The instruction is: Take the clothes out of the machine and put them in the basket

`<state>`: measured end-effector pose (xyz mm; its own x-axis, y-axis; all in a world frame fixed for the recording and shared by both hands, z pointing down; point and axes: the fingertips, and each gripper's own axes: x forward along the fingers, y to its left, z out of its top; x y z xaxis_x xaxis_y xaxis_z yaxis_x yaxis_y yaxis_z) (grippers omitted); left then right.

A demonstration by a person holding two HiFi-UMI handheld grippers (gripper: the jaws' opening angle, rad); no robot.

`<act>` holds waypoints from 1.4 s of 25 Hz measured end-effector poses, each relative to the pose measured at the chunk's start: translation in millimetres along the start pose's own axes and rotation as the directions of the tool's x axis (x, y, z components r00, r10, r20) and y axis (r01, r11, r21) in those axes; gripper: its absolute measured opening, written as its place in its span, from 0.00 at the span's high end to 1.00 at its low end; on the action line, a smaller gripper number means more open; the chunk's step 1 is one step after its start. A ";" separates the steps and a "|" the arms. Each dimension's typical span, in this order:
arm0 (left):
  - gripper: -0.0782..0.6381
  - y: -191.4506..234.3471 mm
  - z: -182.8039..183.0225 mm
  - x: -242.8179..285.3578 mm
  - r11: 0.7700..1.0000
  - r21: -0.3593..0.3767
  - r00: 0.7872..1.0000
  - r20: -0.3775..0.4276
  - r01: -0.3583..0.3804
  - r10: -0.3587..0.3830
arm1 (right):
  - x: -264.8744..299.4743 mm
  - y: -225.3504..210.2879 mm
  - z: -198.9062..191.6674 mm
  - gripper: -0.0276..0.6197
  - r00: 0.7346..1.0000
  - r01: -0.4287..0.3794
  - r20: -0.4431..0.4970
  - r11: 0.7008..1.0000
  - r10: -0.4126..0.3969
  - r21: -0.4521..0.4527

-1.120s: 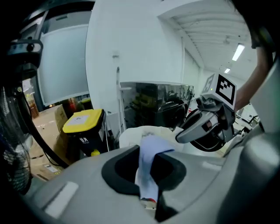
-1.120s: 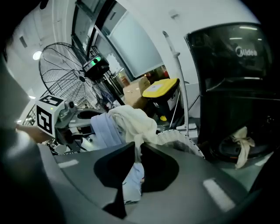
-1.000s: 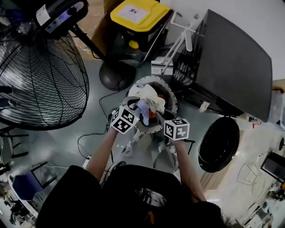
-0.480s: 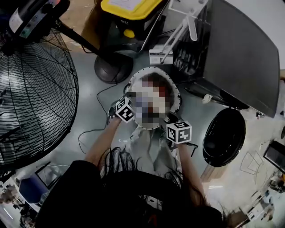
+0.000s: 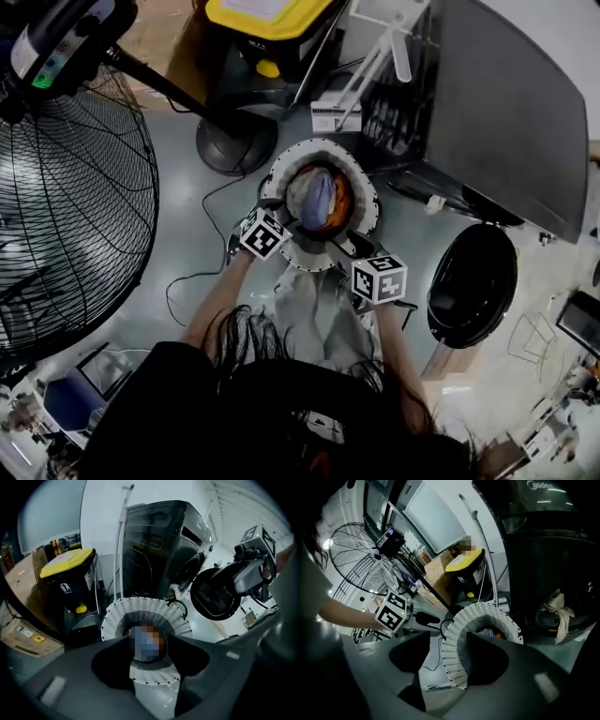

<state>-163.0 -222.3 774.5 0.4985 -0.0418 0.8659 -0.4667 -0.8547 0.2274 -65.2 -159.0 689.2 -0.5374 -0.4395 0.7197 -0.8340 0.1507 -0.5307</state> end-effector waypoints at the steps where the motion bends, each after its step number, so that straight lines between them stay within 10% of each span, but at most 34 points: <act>1: 0.58 -1.7 2.0 -2.1 1.000 -0.002 1.000 0.009 0.001 -0.001 | -1.5 1.3 3.7 0.55 1.000 -0.003 0.014 1.000 0.003 0.003; 14: 0.59 -39.1 49.0 -69.6 0.998 -0.034 0.974 0.222 0.059 -0.050 | -60.1 24.3 50.6 0.61 0.966 -0.012 0.258 0.999 0.002 0.034; 35: 0.64 -163.0 153.8 -182.9 0.955 0.222 0.844 0.457 0.198 -0.281 | -231.8 53.6 72.0 0.79 0.768 0.084 0.624 0.988 -0.145 0.126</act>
<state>-65.8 -154.9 510.5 0.8854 -0.0314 0.4637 -0.1848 -0.9393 0.2892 23.6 -112.8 461.7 -0.2142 -0.9119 0.3501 -0.8538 0.0007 -0.5206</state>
